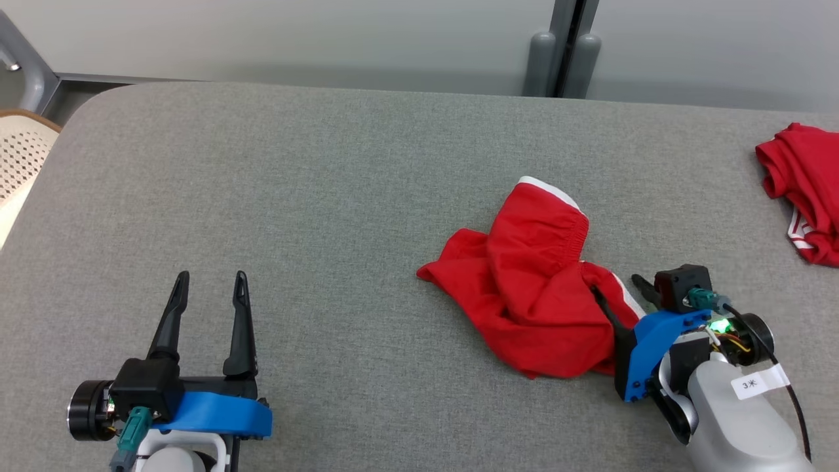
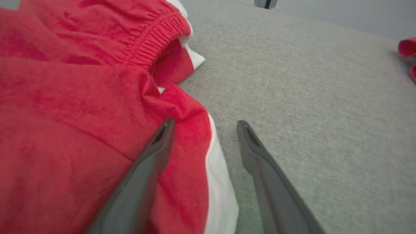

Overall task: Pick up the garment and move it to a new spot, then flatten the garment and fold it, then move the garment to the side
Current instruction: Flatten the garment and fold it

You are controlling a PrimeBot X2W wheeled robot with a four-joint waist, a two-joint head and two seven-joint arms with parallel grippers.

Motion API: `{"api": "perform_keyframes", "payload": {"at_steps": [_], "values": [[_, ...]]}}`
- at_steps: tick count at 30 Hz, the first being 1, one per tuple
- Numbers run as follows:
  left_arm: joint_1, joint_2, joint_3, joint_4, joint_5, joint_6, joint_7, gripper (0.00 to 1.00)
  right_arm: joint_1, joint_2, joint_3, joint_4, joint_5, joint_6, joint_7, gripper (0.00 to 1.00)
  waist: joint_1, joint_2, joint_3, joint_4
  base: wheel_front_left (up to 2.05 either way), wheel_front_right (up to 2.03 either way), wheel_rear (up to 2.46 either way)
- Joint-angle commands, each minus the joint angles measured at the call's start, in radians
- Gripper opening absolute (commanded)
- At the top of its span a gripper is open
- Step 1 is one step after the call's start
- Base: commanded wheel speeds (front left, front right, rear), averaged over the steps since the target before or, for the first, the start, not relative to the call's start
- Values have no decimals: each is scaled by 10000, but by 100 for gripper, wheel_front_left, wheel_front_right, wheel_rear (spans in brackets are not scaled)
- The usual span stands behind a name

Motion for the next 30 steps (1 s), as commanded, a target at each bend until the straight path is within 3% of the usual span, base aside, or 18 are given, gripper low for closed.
{"api": "perform_keyframes", "payload": {"at_steps": [1,7,8,9,10,15,22,30], "values": [[-155,-19,-16,46,69,-26,-44,100,-178,27,139,357,47,2,-34,100,-1,0,74,64,0,0,0],[-286,-67,-17,126,68,-91,-44,100,-337,318,745,1214,335,14,-320,99,-1,0,121,123,0,0,0],[-296,-78,-8,138,70,-102,-44,100,-373,357,848,1340,411,14,-367,81,-1,0,122,119,0,0,0],[-296,-86,-4,155,76,-101,-44,100,-387,395,975,1498,464,14,-346,36,-1,0,114,113,0,0,0],[-287,-94,4,172,80,-88,-44,100,-414,399,1076,1634,545,14,-344,0,-1,0,101,104,0,0,0],[-206,-135,50,213,99,-98,-44,100,-764,112,1162,1907,1012,-7,-1002,0,-1,0,1,-1,0,0,0],[-8,-157,182,168,136,-74,-44,100,-1210,-705,428,1817,1389,1,-2034,0,-1,0,-224,-276,0,0,0],[86,-191,252,105,161,-107,-44,100,-1122,-1436,-691,520,1051,2,-2281,0,-1,0,-428,-557,0,0,0]]}}
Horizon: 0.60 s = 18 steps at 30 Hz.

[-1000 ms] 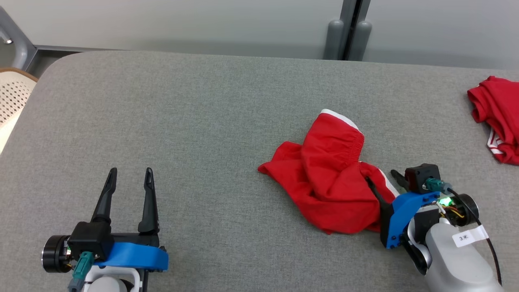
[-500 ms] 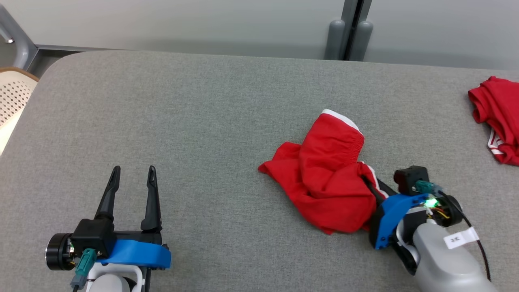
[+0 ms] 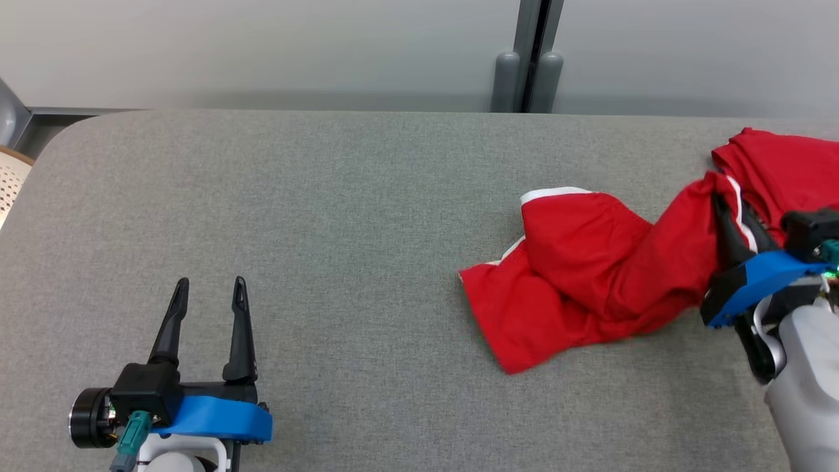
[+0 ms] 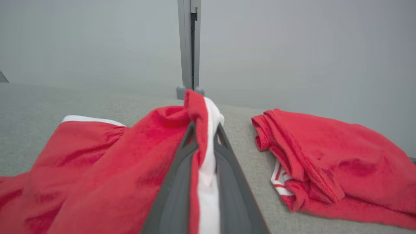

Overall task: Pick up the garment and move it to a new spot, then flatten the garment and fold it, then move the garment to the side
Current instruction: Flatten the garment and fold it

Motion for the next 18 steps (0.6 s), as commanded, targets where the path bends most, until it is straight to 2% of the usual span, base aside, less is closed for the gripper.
{"api": "perform_keyframes", "payload": {"at_steps": [1,6,10,13,18], "values": [[39,4,50,-39,75,-13,-44,100,133,64,-159,-569,-191,2,-55,0,-1,0,-81,-56,0,0,0],[110,-14,82,-73,68,-10,-44,100,799,544,-208,-2380,-640,2,-58,0,-1,0,-312,-59,0,0,0],[145,-27,89,-127,39,32,-44,100,1442,1150,402,-3584,-906,2,-59,0,-1,0,-452,69,0,0,0],[215,-37,56,-161,8,38,-44,100,1824,1597,1232,-4210,-1002,2,-59,0,-1,0,-492,209,0,0,0],[257,-44,36,-161,-32,65,-44,100,2242,2179,2986,-4453,-861,2,-60,0,-1,0,-438,460,0,0,0]]}}
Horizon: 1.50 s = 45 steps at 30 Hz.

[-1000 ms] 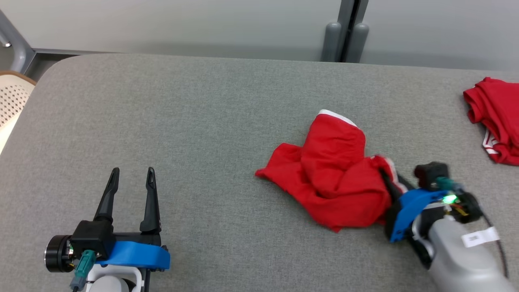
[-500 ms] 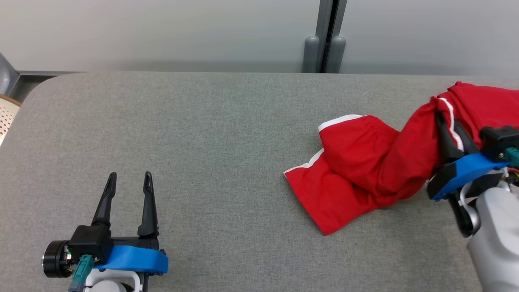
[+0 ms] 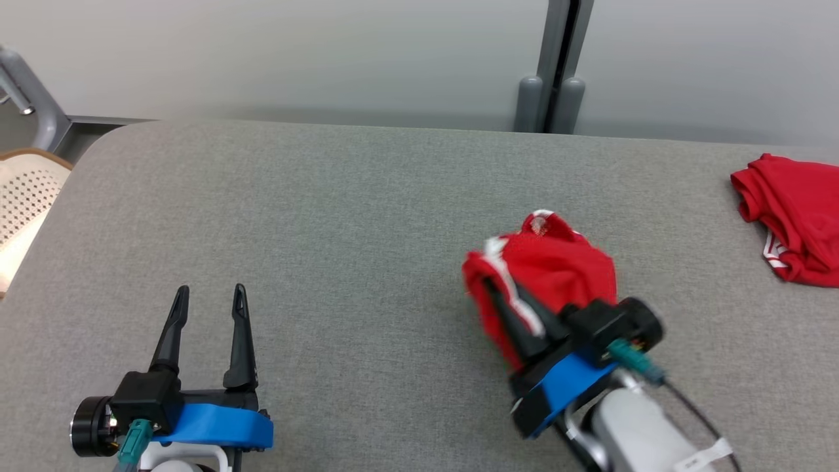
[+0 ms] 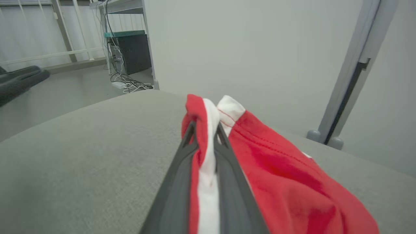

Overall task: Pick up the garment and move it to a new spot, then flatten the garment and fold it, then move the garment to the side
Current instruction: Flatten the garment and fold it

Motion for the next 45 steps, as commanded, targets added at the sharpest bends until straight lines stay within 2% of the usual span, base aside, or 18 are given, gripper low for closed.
{"api": "perform_keyframes", "payload": {"at_steps": [1,9,10,11,12,15,18,28,34,45], "values": [[29,-1,-8,-8,-30,34,-44,100,206,174,568,9,163,2,-45,0,1,-1,43,125,0,0,0],[-44,-8,-69,31,-93,46,-44,100,468,505,2907,803,807,2,-47,0,1,-1,143,369,0,0,0],[-51,-10,-65,36,-101,46,-44,100,475,512,3032,816,848,2,-47,8,1,-1,147,366,0,0,0],[-48,-11,-47,43,-104,55,-44,100,494,519,3106,808,894,2,-47,80,1,-1,148,353,0,0,0],[-27,-10,-26,45,-107,69,-44,100,523,523,3159,767,984,2,-47,100,1,-1,135,322,0,0,0],[43,-12,15,36,-89,103,-44,100,565,524,3070,490,1105,2,-46,100,1,-1,100,201,0,0,0],[73,-10,21,55,-64,96,-44,100,628,522,2545,121,939,2,-46,100,1,-1,49,79,0,0,0],[260,-12,149,101,17,9,-44,100,1903,152,-383,-1234,257,2,-39,100,1,-1,-254,-169,0,0,0],[502,-11,192,63,112,2,-44,100,3105,216,-1918,-1900,-77,2,-39,100,1,-1,-471,-261,0,0,0],[648,10,313,104,284,-13,-44,100,4253,426,-2924,-2397,-389,2,-39,100,1,-1,-569,-396,0,0,0]]}}
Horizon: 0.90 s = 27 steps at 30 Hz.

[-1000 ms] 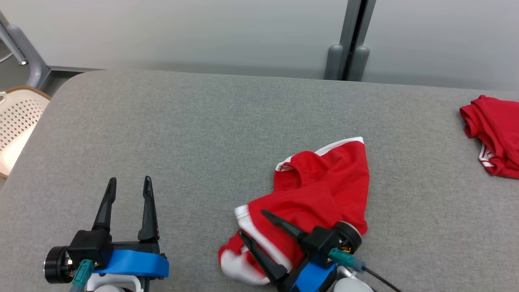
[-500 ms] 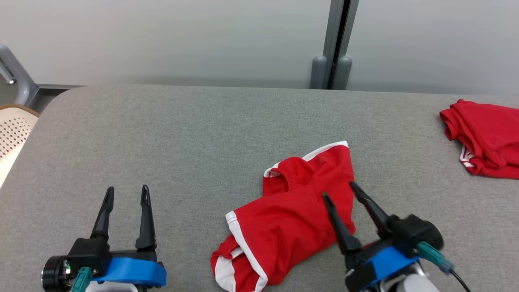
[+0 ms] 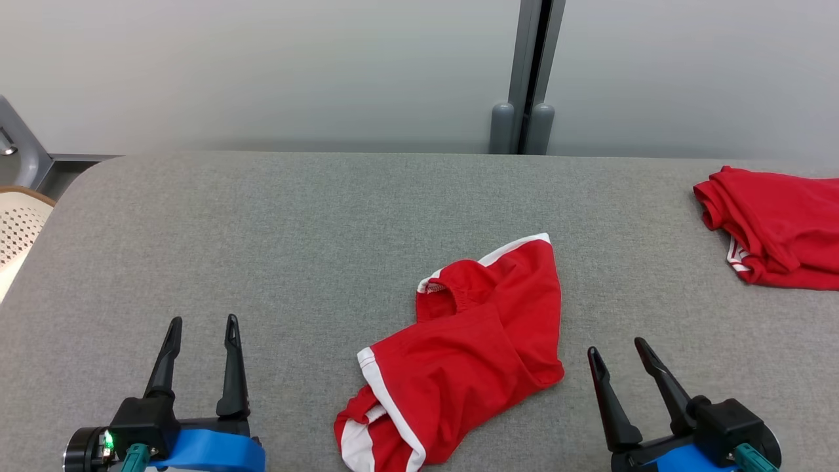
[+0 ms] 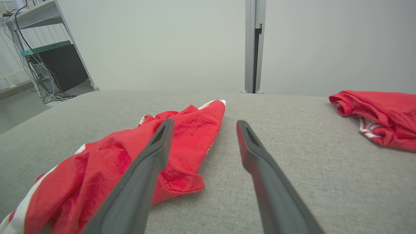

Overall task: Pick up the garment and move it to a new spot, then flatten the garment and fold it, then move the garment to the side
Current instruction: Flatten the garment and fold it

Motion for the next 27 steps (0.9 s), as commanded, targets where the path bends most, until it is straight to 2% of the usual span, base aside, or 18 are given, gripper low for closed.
{"api": "perform_keyframes", "payload": {"at_steps": [1,20,23,27], "values": [[28,19,45,-10,95,-13,-44,100,165,34,-94,-67,-83,2,-29,100,0,-1,15,-19,0,0,0],[-53,21,107,18,209,-56,-44,100,147,125,-371,-108,-195,2,-30,100,0,-1,28,-19,0,0,0],[-42,18,73,-32,225,-21,-44,100,-105,128,47,-103,-203,4,-25,100,0,-1,35,3,0,0,0],[-123,15,36,-61,218,-1,-44,100,-812,122,1141,72,-356,2,240,100,0,-1,101,48,0,0,0]]}}
